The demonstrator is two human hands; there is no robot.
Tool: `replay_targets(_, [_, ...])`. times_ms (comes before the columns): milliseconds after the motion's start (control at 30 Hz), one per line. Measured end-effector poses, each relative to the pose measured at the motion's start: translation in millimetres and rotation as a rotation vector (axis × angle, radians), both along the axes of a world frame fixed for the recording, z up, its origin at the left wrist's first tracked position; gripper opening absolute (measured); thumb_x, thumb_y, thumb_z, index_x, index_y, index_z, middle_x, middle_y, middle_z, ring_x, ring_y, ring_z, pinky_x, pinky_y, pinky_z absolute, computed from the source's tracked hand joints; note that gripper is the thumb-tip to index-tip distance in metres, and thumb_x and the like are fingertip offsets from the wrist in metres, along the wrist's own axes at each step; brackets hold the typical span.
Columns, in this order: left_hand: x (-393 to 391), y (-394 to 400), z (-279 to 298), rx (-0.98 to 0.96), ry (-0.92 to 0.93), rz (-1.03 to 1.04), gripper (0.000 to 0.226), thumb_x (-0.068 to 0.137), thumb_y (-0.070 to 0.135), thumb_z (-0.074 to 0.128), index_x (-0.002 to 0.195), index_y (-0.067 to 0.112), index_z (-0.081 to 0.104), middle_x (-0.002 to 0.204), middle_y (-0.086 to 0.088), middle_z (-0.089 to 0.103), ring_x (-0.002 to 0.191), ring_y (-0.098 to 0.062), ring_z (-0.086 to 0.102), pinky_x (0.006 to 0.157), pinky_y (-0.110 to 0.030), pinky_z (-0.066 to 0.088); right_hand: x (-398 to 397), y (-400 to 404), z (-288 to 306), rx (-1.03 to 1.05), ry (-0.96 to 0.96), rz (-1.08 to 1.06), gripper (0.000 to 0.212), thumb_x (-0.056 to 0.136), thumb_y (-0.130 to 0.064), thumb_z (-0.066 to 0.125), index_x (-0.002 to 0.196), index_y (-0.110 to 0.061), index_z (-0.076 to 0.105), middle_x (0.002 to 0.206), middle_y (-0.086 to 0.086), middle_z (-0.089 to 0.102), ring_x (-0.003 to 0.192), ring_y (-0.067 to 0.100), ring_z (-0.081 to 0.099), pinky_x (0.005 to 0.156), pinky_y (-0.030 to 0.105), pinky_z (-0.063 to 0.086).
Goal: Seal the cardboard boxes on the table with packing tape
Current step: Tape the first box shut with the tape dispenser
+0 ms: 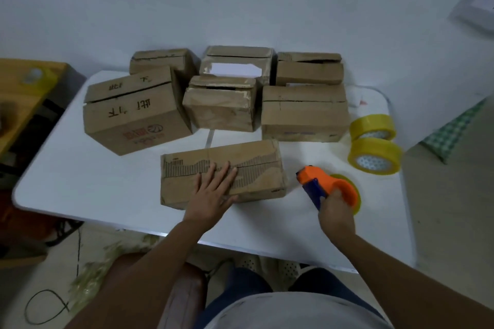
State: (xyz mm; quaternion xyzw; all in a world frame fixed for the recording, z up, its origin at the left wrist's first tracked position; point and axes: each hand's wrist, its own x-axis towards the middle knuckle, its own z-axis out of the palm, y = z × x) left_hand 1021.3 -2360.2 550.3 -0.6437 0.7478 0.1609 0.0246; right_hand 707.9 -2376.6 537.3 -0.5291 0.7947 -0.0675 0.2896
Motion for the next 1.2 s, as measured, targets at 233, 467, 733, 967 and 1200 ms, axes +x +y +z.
replay_targets(233, [3, -3, 6, 0.031, -0.028, -0.017, 0.067, 0.101, 0.058, 0.026, 0.149, 0.043, -0.019, 0.158, 0.019, -0.023, 0.148, -0.014, -0.025, 0.121, -0.045, -0.008, 53, -64, 81, -0.401, -0.362, 0.054, 0.024, 0.104, -0.026, 0.038, 0.109, -0.005, 0.046, 0.096, 0.011, 0.061, 0.082, 0.031, 0.059, 0.064, 0.037, 0.045])
replay_targets(467, [3, -2, 5, 0.036, 0.030, -0.003, 0.068, 0.099, 0.062, 0.019, 0.152, 0.038, -0.016, 0.160, 0.020, -0.018, 0.147, -0.010, -0.026, 0.121, -0.043, -0.010, 127, -98, 136, -0.159, -0.741, 0.211, 0.045, 0.091, -0.058, 0.053, 0.099, -0.013, 0.056, 0.091, 0.002, 0.065, 0.080, 0.019, 0.063, 0.065, 0.031, 0.045])
replay_targets(733, [22, -3, 18, 0.011, 0.283, -0.036, 0.049, 0.106, 0.040, 0.031, 0.151, 0.020, 0.037, 0.160, 0.005, 0.028, 0.151, -0.014, 0.012, 0.124, -0.041, 0.008, 166, -104, 126, 0.066, -0.571, 0.605, 0.049, 0.082, -0.068, 0.057, 0.090, -0.020, 0.058, 0.083, -0.005, 0.067, 0.072, 0.012, 0.064, 0.059, 0.024, 0.043])
replay_targets(967, [51, 0, 59, -0.229, 0.682, 0.577, 0.033, 0.098, 0.006, 0.053, 0.113, 0.032, 0.068, 0.129, 0.012, 0.062, 0.117, 0.000, 0.055, 0.101, -0.024, 0.046, 180, -115, 119, 0.081, -0.564, 0.706, 0.050, 0.079, -0.072, 0.058, 0.091, -0.024, 0.060, 0.084, -0.005, 0.069, 0.073, 0.012, 0.067, 0.061, 0.024, 0.047])
replay_targets(1200, [60, -32, 99, 0.250, 1.631, 1.189, 0.041, 0.104, 0.040, 0.045, 0.100, 0.004, 0.065, 0.103, -0.019, 0.071, 0.089, -0.024, 0.070, 0.079, -0.032, 0.054, 183, -117, 112, 0.044, -0.525, 0.790, 0.046, 0.080, -0.071, 0.057, 0.085, -0.025, 0.059, 0.079, -0.007, 0.067, 0.066, 0.005, 0.064, 0.055, 0.019, 0.044])
